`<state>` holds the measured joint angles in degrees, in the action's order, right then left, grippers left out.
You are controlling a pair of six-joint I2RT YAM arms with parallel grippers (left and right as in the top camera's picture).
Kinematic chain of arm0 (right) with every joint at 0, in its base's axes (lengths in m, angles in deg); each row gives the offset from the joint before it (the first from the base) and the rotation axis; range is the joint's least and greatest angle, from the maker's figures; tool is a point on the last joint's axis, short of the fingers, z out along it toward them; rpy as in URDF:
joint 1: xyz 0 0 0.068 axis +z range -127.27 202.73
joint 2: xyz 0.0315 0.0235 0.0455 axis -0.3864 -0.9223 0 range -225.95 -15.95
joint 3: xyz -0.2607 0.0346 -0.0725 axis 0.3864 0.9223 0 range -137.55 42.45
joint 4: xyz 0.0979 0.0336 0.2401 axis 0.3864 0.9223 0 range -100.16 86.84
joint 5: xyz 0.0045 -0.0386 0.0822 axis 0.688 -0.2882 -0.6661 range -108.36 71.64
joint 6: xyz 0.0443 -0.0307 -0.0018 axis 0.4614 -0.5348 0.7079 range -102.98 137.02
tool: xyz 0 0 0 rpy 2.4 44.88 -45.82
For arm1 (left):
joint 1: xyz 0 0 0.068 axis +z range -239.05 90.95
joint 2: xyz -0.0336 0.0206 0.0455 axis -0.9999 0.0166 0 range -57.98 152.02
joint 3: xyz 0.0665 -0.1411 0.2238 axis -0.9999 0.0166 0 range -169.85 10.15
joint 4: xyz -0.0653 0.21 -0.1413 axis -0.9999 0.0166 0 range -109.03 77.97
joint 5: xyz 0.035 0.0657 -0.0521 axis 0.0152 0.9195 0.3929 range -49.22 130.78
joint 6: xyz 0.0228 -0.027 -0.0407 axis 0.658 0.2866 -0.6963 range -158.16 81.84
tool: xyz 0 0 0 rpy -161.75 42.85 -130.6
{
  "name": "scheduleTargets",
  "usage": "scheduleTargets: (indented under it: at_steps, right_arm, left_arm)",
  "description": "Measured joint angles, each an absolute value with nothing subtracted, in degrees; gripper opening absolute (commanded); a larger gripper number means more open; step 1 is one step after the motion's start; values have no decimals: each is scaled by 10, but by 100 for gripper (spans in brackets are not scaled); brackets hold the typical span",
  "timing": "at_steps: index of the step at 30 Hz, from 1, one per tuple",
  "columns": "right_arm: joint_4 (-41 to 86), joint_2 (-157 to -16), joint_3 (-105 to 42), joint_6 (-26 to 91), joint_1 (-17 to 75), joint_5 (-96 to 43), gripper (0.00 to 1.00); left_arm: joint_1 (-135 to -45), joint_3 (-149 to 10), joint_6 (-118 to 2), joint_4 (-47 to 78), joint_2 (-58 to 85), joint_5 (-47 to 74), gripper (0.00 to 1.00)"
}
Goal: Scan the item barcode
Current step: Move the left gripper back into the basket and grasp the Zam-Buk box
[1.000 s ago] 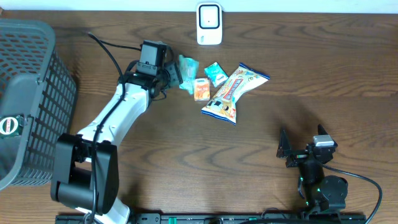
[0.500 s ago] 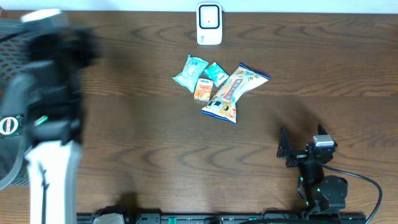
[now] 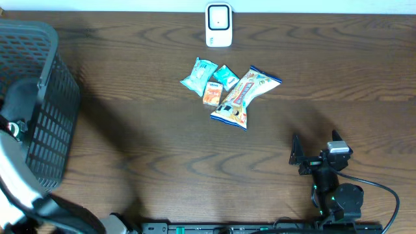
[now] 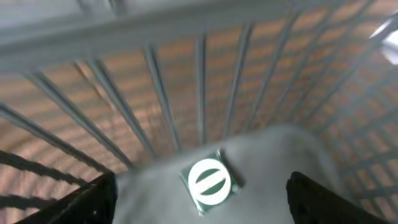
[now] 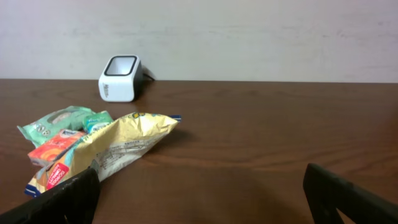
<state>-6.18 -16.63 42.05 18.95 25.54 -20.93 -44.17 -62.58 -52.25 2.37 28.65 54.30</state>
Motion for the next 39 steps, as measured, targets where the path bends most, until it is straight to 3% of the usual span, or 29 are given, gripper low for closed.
scheduleTargets:
  at_steps: [8, 14, 22, 32, 39]
  right_arm:
    - [-62, -166, 420, 189, 255, -209, 99]
    - [-62, -166, 420, 189, 255, -209, 99]
    - [-62, -166, 420, 190, 255, -209, 99]
    - [-62, -166, 420, 190, 255, -209, 99]
    - [-62, -166, 420, 190, 255, -209, 99]
  left_arm:
    - [-436, -626, -605, -5, 392, 446, 89]
    - [-435, -626, -652, -13, 458, 424, 99]
    - [-422, -625, -738, -56, 528, 426, 98]
    - [-420, -625, -756, -95, 536, 446, 98]
    - [-420, -625, -705, -88, 557, 462, 99]
